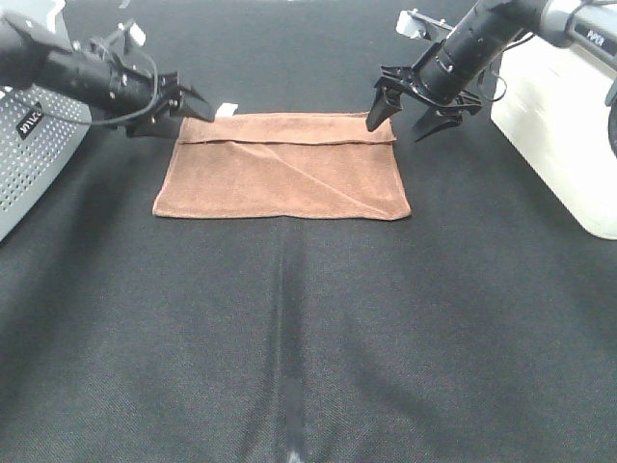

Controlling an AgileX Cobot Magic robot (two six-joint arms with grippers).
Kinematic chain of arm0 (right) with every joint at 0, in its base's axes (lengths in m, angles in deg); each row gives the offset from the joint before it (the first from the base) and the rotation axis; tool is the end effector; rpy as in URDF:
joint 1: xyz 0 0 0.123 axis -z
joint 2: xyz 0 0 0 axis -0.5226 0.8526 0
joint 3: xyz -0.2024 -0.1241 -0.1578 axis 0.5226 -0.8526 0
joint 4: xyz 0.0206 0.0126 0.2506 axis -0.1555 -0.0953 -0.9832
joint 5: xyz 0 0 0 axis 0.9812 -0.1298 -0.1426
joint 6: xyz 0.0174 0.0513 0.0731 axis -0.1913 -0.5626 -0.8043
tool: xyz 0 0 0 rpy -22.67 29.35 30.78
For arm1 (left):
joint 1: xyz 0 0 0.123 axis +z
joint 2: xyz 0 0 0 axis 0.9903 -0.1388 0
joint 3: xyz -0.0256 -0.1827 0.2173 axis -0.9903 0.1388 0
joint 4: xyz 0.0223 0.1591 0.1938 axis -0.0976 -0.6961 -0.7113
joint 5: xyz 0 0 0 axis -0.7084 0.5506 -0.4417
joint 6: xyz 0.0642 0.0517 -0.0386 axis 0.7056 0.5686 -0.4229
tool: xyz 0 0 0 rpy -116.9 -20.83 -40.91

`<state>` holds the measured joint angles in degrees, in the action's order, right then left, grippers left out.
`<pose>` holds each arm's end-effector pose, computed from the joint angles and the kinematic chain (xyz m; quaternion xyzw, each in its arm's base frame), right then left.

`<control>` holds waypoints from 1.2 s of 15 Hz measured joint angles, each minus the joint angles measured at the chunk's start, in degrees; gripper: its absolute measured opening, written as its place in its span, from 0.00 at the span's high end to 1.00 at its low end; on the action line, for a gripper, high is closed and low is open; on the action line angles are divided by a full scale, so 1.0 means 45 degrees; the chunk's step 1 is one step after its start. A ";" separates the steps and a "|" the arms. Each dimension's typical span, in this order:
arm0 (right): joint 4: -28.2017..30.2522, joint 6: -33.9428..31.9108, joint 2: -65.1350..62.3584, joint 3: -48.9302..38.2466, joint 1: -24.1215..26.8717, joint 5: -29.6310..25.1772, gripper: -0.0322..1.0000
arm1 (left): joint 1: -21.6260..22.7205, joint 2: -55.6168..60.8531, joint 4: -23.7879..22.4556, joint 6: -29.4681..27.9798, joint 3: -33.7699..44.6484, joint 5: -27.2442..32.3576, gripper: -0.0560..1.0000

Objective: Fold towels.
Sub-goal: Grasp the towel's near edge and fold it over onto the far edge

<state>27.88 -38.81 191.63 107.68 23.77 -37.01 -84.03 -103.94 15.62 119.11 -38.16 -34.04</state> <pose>0.5374 0.1065 0.1532 -0.0951 0.9615 0.1953 0.1686 0.5410 -0.0729 0.1249 0.0478 0.9028 -0.3220 0.2810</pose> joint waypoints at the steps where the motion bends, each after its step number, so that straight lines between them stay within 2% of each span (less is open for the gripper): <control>1: 0.0000 -0.0076 -0.0076 0.0000 0.0000 -0.0420 0.25 | 0.0000 0.0025 -0.0038 -0.0191 -0.0025 0.0357 0.25; 5: 0.0000 -0.0815 -0.0280 0.0000 0.0000 -0.0713 0.25 | 0.0000 0.0025 -0.0216 -0.1070 -0.0025 0.1948 0.25; 7: 0.0000 -0.1451 -0.0420 -0.0038 0.0000 -0.0713 0.25 | -0.0038 0.0407 -0.0242 -0.1286 0.0547 0.2139 0.25; 9: 0.0115 -0.1566 -0.0879 -0.0764 0.0000 -0.0700 0.25 | -0.0089 0.1362 -0.0242 -0.1439 0.1986 0.1439 0.25; 13: 0.0522 -0.1210 -0.2024 -0.3400 0.0000 -0.0802 0.25 | -0.0127 0.2687 -0.0509 -0.1948 0.5208 -0.0051 0.25; 15: 0.0471 -0.0929 -0.2050 -0.4125 0.0000 -0.0802 0.25 | -0.0127 0.2878 -0.1070 -0.2661 0.5831 -0.1031 0.25; 18: 0.0204 -0.0267 -0.2050 -0.4558 0.0000 -0.0471 0.25 | -0.0127 0.2979 -0.1553 -0.2852 0.5882 -0.1642 0.25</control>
<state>28.80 -40.01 182.41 87.17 23.77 -39.13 -84.60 -90.53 8.63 106.28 -11.68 -41.44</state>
